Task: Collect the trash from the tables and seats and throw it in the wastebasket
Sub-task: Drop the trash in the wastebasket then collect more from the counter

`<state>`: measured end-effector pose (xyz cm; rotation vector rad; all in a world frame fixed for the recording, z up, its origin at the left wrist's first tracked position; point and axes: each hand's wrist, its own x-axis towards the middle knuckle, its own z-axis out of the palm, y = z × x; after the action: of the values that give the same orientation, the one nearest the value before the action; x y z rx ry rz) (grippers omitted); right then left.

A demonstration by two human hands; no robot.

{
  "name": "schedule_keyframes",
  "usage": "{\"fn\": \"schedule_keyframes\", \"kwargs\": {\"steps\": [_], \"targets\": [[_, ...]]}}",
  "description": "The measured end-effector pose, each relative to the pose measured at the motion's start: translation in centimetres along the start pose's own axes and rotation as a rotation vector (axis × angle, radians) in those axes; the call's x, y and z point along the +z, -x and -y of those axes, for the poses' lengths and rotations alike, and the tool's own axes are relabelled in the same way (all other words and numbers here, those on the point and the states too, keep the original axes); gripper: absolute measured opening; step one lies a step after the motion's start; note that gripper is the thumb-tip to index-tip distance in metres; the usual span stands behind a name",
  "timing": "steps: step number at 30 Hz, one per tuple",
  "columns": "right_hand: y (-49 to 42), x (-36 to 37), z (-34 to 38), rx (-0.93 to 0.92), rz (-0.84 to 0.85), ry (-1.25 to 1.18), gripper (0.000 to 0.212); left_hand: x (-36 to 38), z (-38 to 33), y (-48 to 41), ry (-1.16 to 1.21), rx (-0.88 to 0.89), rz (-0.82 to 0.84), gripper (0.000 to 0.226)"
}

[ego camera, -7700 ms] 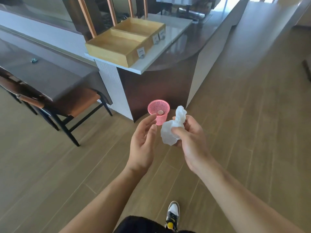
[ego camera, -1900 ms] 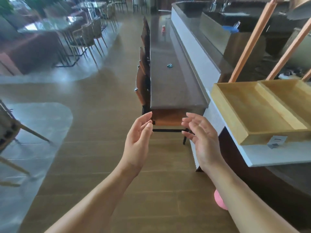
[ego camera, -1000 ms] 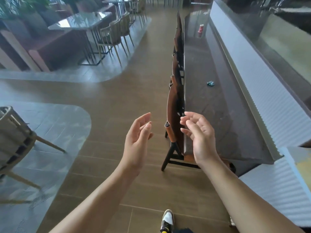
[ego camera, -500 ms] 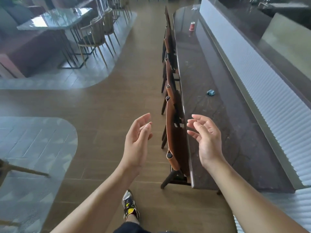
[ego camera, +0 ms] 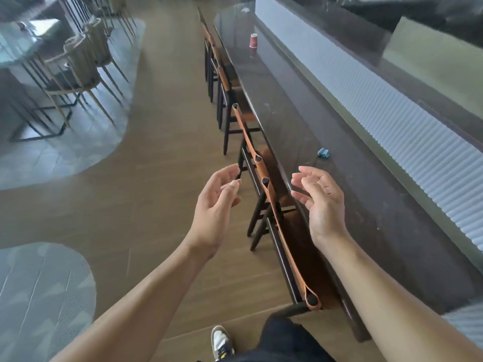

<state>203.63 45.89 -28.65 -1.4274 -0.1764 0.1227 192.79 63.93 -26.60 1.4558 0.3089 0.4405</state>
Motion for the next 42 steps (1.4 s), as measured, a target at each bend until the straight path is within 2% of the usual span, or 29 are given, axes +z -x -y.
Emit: {"fn": "schedule_keyframes", "kwargs": {"steps": [3, 7, 13, 18, 23, 34, 42], "targets": [[-1.7, 1.3, -0.6, 0.001, -0.056, 0.002, 0.016, -0.7, 0.2, -3.2, 0.000, -0.001, 0.073, 0.043], [-4.3, 1.2, -1.0, -0.009, -0.153, -0.005, 0.024, 0.0, 1.2, -7.8, 0.000, -0.022, 0.152, 0.042], [-9.2, -0.8, -2.1, -0.028, -0.299, -0.012, 0.019, 3.6, 3.0, -14.9, -0.045, -0.036, 0.292, 0.052], [-14.6, -2.5, -3.3, -0.001, -0.382, -0.051, 0.021, 7.0, 4.1, -20.8, -0.097, -0.050, 0.379, 0.049], [-19.0, -4.7, -3.7, 0.005, -0.455, -0.072, 0.020, 10.3, 5.2, -25.7, -0.130, -0.089, 0.417, 0.036], [-21.7, -9.8, -4.8, 0.012, -0.591, -0.019, 0.018, 18.6, 9.8, -31.3, -0.206, -0.150, 0.542, 0.035], [-23.2, -11.5, -4.4, 0.019, -0.667, -0.009, 0.014, 22.1, 12.4, -34.9, -0.295, -0.177, 0.605, 0.037]]}}
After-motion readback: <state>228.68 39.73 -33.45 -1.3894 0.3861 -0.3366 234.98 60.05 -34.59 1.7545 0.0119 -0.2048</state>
